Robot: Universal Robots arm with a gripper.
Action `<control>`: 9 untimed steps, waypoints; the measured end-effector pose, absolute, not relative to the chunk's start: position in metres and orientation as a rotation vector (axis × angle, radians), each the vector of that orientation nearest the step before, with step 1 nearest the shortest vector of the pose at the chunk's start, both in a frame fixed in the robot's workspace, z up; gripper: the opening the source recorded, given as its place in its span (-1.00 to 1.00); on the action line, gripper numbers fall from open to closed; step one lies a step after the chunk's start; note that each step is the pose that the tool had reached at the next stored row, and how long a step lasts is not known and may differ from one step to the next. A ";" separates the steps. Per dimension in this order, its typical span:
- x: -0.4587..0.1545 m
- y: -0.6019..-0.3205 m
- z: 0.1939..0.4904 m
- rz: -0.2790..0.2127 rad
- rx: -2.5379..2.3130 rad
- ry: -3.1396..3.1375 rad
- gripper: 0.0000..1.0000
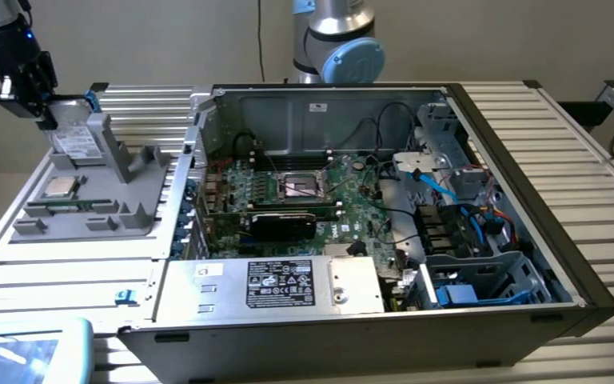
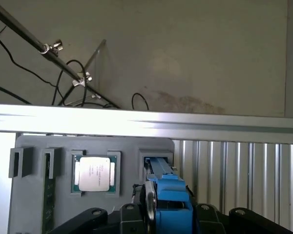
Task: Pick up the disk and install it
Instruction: 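Pick up the disk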
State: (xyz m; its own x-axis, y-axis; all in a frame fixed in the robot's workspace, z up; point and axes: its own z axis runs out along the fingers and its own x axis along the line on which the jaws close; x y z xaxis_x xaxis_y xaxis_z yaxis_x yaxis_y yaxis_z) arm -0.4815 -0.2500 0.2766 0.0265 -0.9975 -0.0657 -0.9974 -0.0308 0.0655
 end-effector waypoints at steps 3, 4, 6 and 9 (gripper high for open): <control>-0.481 -0.250 0.276 -0.146 2.250 -2.186 -0.23; -0.481 -0.250 0.276 -0.146 2.250 -2.186 -0.23; -0.481 -0.250 0.276 -0.146 2.250 -2.186 -0.23; -0.481 -0.250 0.276 -0.146 2.250 -2.186 -0.23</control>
